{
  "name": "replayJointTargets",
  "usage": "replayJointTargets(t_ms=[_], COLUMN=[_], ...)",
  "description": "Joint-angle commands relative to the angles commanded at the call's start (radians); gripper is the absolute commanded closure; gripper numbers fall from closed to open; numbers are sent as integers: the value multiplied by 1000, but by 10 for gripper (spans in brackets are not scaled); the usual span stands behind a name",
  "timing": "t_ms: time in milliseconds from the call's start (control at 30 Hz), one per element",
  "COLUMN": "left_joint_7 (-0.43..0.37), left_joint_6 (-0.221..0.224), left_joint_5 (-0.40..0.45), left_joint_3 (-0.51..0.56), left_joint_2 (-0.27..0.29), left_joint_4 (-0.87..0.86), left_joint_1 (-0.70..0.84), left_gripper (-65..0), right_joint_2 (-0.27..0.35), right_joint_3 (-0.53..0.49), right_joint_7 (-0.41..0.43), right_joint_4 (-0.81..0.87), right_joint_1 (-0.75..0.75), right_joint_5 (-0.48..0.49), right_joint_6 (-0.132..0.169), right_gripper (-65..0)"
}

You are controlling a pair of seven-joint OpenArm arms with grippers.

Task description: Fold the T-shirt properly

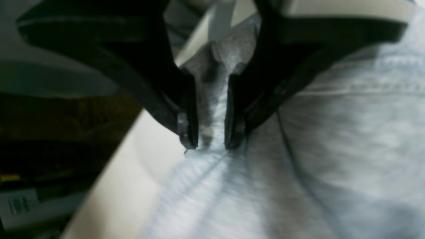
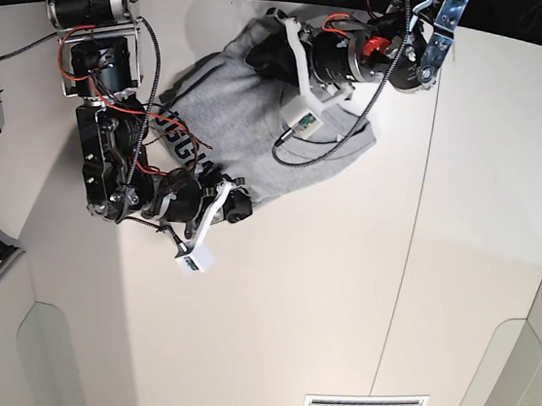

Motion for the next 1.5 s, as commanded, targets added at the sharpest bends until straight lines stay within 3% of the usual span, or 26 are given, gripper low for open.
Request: replayJointTargets(t_ms=[167, 367, 667, 867, 967, 1067, 1167, 1333, 1500], left_joint_7=[-5, -12, -16, -27, -26, 24, 48, 63, 88], left_joint_6=[0, 1, 2, 5, 8, 8, 8, 8, -12], left_joint_5=[36, 40, 60, 58, 14, -68, -150, -155, -234], left_joint_3=[-130, -150, -150, -150, -150, -150, -158, -258, -454], left_joint_2=[-46, -116, -116, -116, -131, -182, -253, -344, -368], left_joint_4=[0, -11, -110, -133, -118, -61, 37, 208, 295], left_joint_1=[-49, -135, -241, -272, -277, -273, -221, -11, 238], left_gripper=[-159, -159, -159, -159, -159, -159, -159, -159, -159], right_joint_2=[89, 132, 133, 133, 133, 134, 147, 259, 374], right_joint_3=[0, 0, 1, 2, 32, 99, 161, 187, 187], right_joint_7=[-71, -112, -137, -137, -137, -171, -229, -241, -241], right_joint_4=[6, 77, 385, 493, 512, 560, 619, 717, 809], right_joint_1=[-8, -118, -399, -498, -492, -493, -500, -600, -759], right_joint_5=[154, 270, 278, 268, 263, 264, 272, 319, 325], right_joint_6=[4, 19, 18, 18, 18, 18, 17, 18, 18], right_gripper=[0, 0, 0, 0, 0, 0, 0, 0, 0])
